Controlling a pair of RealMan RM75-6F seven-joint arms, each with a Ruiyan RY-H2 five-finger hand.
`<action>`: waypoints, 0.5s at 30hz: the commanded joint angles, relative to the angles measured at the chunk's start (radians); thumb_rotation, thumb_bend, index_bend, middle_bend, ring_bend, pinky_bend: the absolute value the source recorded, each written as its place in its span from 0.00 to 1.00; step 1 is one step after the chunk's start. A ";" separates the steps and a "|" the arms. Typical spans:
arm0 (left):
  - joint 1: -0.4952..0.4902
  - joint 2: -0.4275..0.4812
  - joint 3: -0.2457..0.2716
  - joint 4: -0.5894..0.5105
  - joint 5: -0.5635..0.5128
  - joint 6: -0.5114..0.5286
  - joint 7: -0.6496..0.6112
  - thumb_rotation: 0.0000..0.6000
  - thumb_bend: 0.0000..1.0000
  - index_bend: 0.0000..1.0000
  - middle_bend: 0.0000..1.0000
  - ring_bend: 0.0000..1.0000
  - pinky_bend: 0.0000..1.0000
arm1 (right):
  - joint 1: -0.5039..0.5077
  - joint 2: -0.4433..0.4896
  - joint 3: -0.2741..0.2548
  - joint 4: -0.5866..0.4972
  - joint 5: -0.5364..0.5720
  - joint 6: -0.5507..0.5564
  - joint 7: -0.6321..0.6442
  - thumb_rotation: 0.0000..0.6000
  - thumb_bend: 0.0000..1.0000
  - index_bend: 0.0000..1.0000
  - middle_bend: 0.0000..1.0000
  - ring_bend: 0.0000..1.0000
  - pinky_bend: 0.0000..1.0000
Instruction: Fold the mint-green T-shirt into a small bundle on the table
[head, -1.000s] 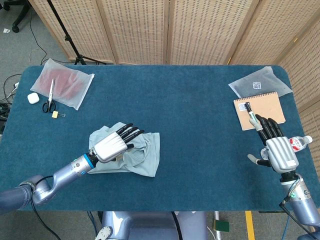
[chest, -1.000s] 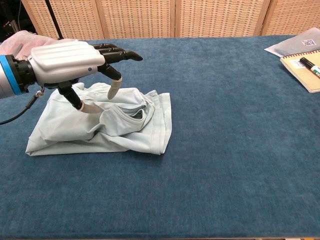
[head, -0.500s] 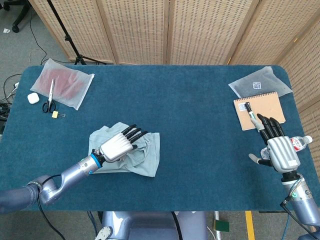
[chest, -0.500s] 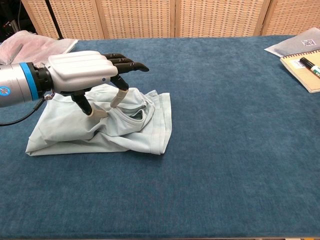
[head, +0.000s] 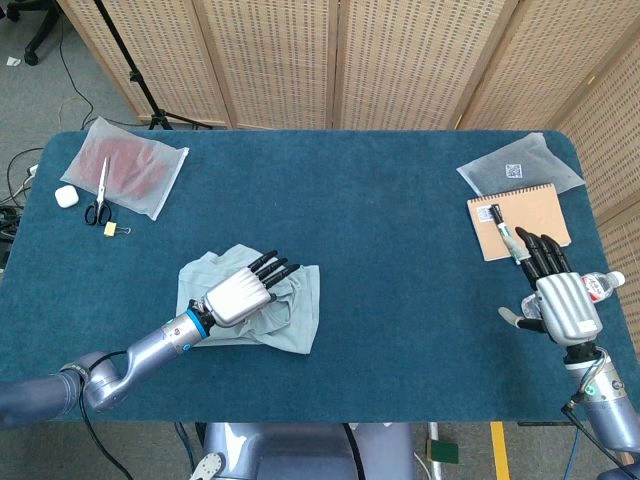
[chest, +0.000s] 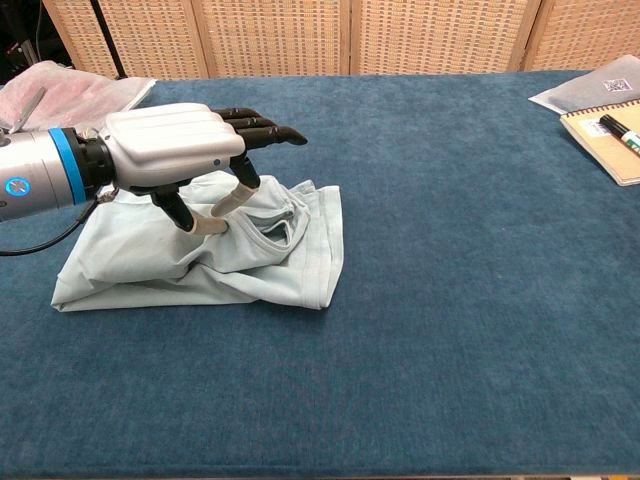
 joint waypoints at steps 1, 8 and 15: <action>0.001 -0.001 -0.002 0.001 0.002 0.001 0.010 1.00 0.33 0.75 0.00 0.00 0.00 | -0.001 0.001 0.000 -0.001 0.000 0.001 0.000 1.00 0.00 0.00 0.00 0.00 0.04; 0.004 -0.003 -0.009 0.008 0.002 0.001 0.023 1.00 0.35 0.75 0.00 0.00 0.00 | -0.001 0.002 0.000 -0.003 0.000 0.000 -0.001 1.00 0.00 0.00 0.00 0.00 0.04; -0.001 -0.024 -0.016 0.019 0.003 -0.008 0.034 1.00 0.42 0.74 0.00 0.00 0.00 | -0.002 0.002 0.000 -0.004 -0.001 0.001 -0.003 1.00 0.00 0.00 0.00 0.00 0.04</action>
